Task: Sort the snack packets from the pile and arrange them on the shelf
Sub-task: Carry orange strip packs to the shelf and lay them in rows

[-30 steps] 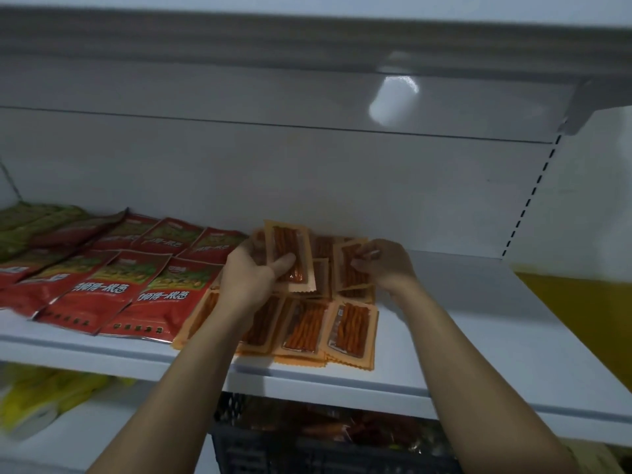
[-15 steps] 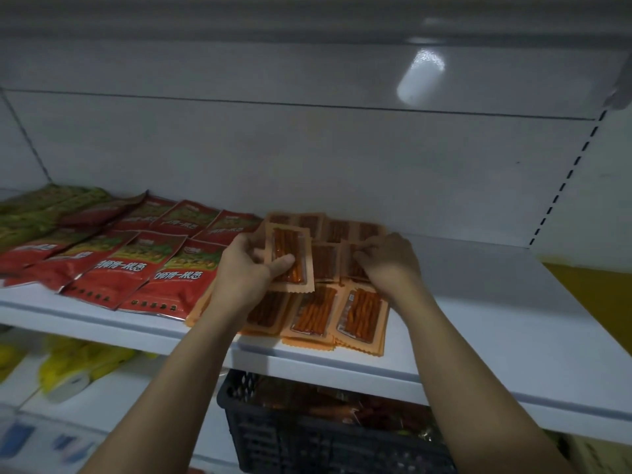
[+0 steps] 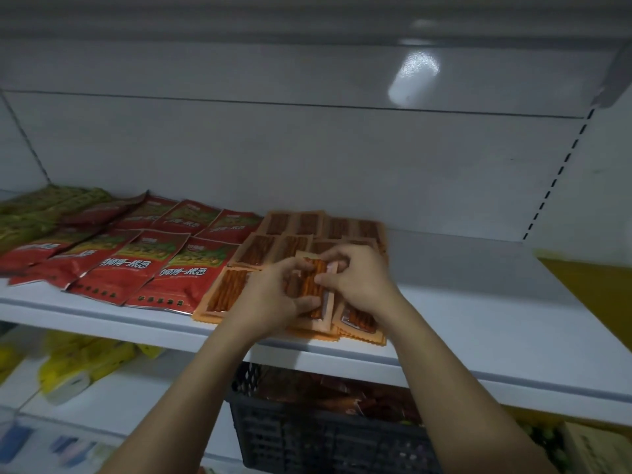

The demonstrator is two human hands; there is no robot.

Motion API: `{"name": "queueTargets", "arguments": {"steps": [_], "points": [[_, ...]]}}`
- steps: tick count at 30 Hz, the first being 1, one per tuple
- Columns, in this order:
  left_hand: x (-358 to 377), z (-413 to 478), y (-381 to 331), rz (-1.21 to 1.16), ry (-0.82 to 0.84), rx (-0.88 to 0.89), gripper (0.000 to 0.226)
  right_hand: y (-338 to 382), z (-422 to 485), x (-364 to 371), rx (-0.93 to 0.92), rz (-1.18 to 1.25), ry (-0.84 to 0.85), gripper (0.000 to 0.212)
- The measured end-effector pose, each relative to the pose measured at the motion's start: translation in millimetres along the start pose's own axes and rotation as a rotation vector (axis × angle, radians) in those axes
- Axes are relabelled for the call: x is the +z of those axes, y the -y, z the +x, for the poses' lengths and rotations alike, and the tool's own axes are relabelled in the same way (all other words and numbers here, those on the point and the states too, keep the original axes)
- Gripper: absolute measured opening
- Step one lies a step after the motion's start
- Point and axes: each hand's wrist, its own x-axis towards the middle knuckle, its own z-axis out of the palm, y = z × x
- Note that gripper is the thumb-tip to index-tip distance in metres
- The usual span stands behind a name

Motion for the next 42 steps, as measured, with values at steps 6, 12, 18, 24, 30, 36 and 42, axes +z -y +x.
{"name": "queueTargets", "arguments": {"steps": [6,12,18,24,30,36,42], "points": [[11.0,-5.2,6.8,0.468,-0.048,0.101,0.04,3.6,-9.0,2.4,0.014,-0.267,-0.013,0.031],[8.8,-12.8,13.9,0.603,-0.017,0.217,0.038,0.7,-34.0,-11.0,-0.047,-0.519,-0.163,0.032],[12.8,-16.5,16.1,0.626,-0.013,0.22,0.04,-10.3,-54.3,-18.2,0.065,-0.587,0.033,0.036],[18.0,-16.1,20.1,0.59,-0.042,0.227,0.041,-14.9,-48.6,-19.0,0.073,-0.475,0.091,0.038],[15.3,-18.3,21.3,0.557,-0.069,0.253,0.046,-5.9,-56.5,-16.7,-0.018,-0.478,-0.044,0.037],[-32.5,-28.2,41.3,0.564,-0.154,0.25,0.049,43.9,-49.1,6.0,-0.161,-0.481,-0.082,0.052],[-113.3,-63.3,89.0,0.617,-0.313,0.125,0.053,120.4,-35.3,74.2,-0.279,-0.501,0.037,0.065]]}}
